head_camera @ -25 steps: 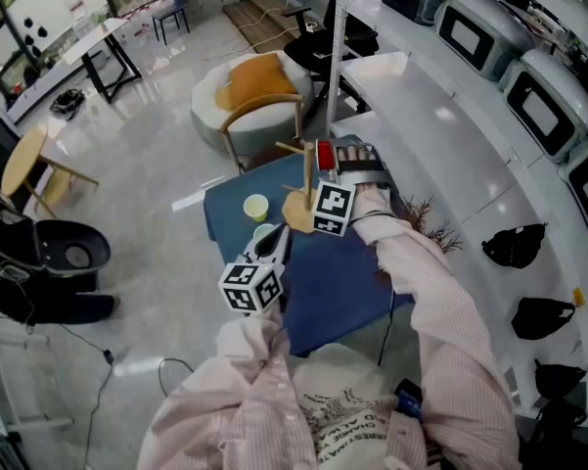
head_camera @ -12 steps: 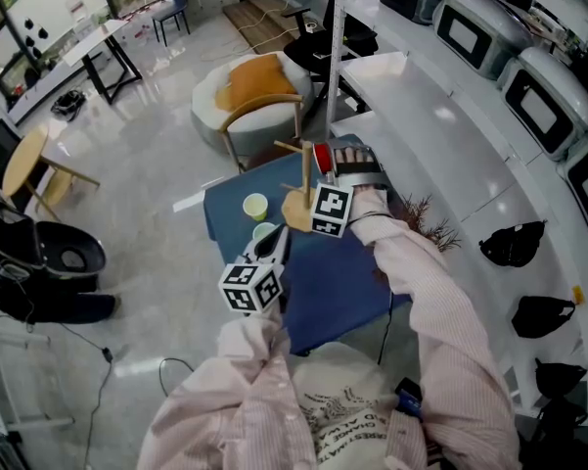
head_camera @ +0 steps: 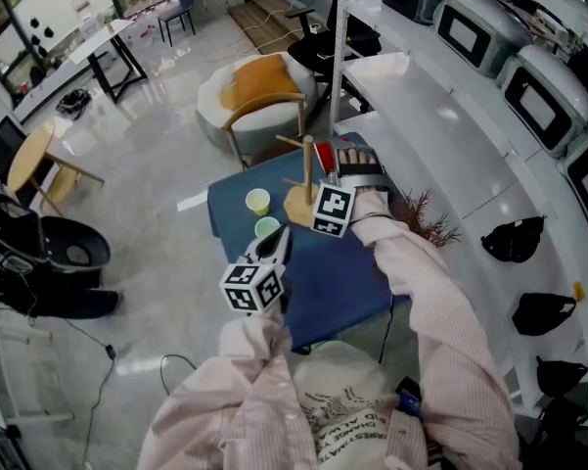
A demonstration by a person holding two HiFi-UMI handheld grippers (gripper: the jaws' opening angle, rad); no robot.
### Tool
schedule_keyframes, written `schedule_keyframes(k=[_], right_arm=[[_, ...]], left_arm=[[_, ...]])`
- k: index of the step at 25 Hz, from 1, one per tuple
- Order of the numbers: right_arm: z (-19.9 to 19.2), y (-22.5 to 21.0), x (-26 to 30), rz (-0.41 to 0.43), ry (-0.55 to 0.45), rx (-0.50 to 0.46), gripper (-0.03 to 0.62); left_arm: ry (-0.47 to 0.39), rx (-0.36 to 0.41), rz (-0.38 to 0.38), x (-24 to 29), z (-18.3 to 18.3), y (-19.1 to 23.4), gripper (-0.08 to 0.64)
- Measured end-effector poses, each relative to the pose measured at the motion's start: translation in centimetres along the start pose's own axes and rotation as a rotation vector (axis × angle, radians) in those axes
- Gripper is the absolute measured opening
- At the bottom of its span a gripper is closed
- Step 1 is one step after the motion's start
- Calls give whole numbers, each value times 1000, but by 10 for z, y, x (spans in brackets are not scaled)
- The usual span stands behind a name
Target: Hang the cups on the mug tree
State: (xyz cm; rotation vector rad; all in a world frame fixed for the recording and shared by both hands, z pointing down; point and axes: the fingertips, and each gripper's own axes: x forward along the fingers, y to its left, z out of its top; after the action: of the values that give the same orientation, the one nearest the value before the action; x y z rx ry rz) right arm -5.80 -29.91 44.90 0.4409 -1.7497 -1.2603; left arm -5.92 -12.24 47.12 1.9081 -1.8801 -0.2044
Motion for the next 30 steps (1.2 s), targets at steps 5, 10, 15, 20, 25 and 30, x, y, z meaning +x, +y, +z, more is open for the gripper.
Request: schedule_keyframes(k=[5,10,15,20,25,30], right_arm=[[-1,4,-6,9,-8,25,321],[-1,5,-15,-2,-23,54,322],[5,5,-30,-15,-75,118,322],[12,13,-47,4,-130,214,321],[18,34,-62,52,-183,316,321],[23,60,-70,104,-227,404,321]], left_arm=[[-2,2,6,-8,-1,-7,-2],[-12,7,18,-16,-3,-11,-2],[-31,8,43,-27,-3,-13,-2],[-51,4,77,-40,-4,-14,-2],[-75,-5,122,-55,-9,-12,-2],[-86,-7,170,-70,-16,-7,-2]])
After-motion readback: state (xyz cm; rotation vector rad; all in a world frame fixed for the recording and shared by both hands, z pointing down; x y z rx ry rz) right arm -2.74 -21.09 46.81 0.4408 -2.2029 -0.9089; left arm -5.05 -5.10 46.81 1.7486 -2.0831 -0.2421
